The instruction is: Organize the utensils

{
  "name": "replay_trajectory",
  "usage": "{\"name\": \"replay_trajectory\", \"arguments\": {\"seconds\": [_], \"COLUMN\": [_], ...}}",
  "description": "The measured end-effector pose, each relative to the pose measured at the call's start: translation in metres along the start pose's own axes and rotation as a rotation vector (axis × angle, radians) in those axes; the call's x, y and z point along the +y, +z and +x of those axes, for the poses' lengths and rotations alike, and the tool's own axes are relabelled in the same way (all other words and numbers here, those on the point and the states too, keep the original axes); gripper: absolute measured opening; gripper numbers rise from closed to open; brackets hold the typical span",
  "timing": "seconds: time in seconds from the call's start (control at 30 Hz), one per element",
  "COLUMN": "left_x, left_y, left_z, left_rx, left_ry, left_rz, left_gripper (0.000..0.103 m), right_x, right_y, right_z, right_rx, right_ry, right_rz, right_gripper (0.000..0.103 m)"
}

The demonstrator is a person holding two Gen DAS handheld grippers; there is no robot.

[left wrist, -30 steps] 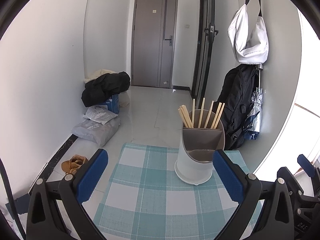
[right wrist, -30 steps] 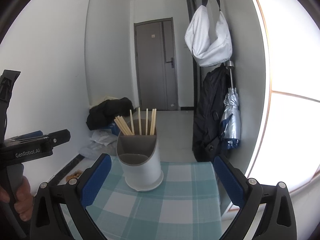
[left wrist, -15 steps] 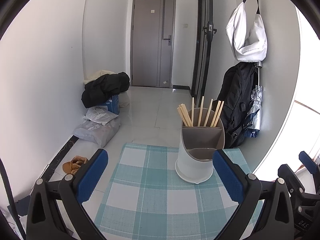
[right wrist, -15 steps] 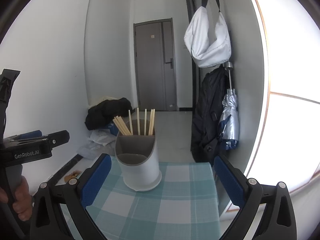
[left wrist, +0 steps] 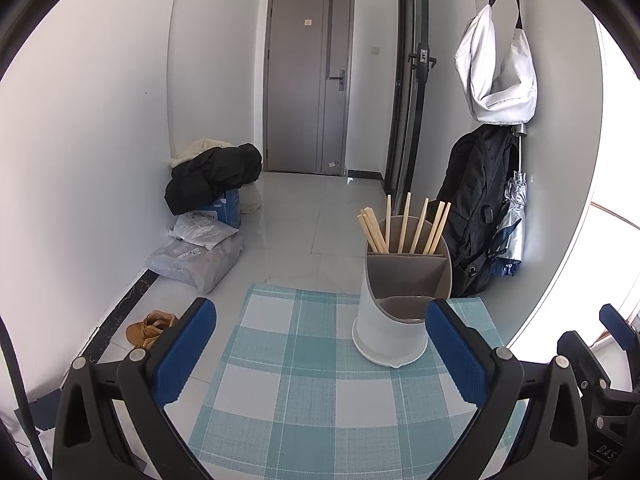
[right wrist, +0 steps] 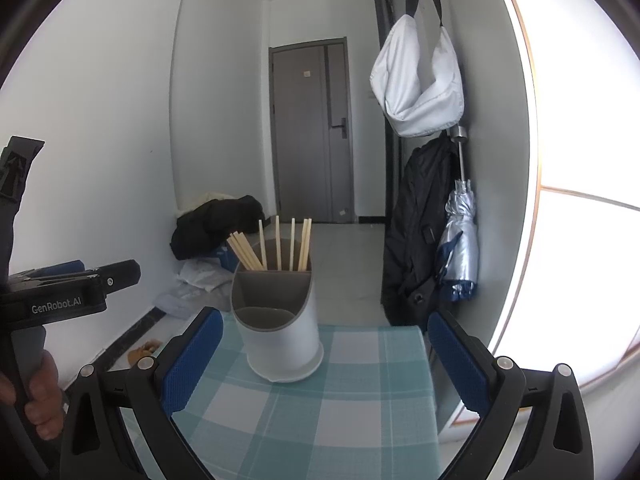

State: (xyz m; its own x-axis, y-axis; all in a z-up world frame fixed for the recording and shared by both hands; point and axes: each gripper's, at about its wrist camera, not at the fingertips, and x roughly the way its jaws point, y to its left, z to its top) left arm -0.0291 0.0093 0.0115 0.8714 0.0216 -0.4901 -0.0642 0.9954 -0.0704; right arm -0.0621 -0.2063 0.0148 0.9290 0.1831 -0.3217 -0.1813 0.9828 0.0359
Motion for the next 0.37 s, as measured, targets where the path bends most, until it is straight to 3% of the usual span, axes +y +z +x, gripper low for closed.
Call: {"name": "replay_trajectory", "arguments": {"seconds": [0.37], "left_x": [-0.0029], "left_y": [-0.0009], "left_z": [-0.0016], "left_rx": [-0.029], "left_ry": [0.031], "left_rz": [0.025], "left_gripper": [0.102], "right_x": [-0.0007], "right_y": [-0.0017], "right_z": [0.002], "right_rx": [0.014], "right_ry": [0.001], "right_rz": [0.003], "right_gripper": [0.103]}}
